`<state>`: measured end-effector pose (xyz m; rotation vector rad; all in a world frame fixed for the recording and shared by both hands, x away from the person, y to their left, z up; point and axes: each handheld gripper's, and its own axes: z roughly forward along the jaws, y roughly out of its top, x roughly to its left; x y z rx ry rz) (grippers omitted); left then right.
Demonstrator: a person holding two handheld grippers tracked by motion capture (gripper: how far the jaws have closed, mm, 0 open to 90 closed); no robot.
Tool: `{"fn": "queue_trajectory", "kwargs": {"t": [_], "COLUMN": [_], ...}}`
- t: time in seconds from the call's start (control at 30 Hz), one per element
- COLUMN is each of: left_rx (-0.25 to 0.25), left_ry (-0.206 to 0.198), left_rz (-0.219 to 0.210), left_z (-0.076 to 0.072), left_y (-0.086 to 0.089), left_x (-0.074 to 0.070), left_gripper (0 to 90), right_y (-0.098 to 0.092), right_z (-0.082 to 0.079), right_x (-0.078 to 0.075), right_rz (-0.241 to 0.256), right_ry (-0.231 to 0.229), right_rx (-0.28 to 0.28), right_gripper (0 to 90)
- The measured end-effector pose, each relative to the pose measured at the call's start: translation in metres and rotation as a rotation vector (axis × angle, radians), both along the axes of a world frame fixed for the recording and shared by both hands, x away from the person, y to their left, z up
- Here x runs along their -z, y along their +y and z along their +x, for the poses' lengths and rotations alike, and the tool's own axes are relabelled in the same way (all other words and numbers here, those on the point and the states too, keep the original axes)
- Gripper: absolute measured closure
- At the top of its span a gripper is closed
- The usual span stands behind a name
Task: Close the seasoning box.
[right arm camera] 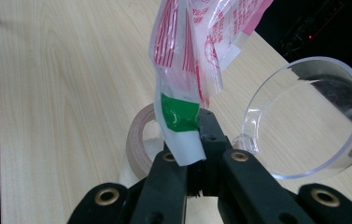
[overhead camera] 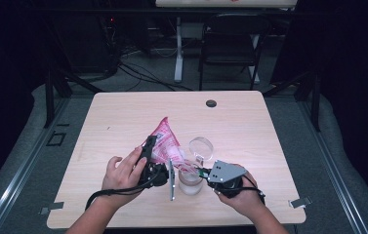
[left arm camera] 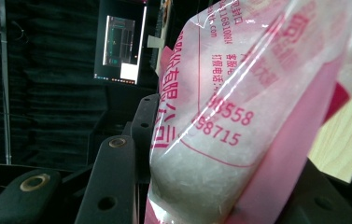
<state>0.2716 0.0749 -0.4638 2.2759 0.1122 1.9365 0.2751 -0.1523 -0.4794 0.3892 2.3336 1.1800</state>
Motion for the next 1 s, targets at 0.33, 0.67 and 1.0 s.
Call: {"fn": "queue_trajectory", "kwargs": {"t": [0.33,0.67,1.0], "left_rx": [0.001,0.002,0.005], "left_ry": [-0.002,-0.001,-0.005], "left_rz": [0.0,0.005,0.002], "left_z": [0.0003,0.0004,0.0003], "left_y": [-0.0004,-0.0015,-0.0019], "left_x": [-0.0004,-0.0019,-0.002], "left_gripper": [62.3,62.3,62.3], "right_y": [0.0,-0.0002,-0.0004], "right_z": [0.0003,0.0005,0.0005], "right_x": [0.0002,0.0004,0.0005], "right_rz": [0.001,-0.001,-0.002], "right_ry": [0.0,0.001,0.0], "right_rx": [0.001,0.001,0.002], "right_gripper": [90.0,90.0,90.0]}}
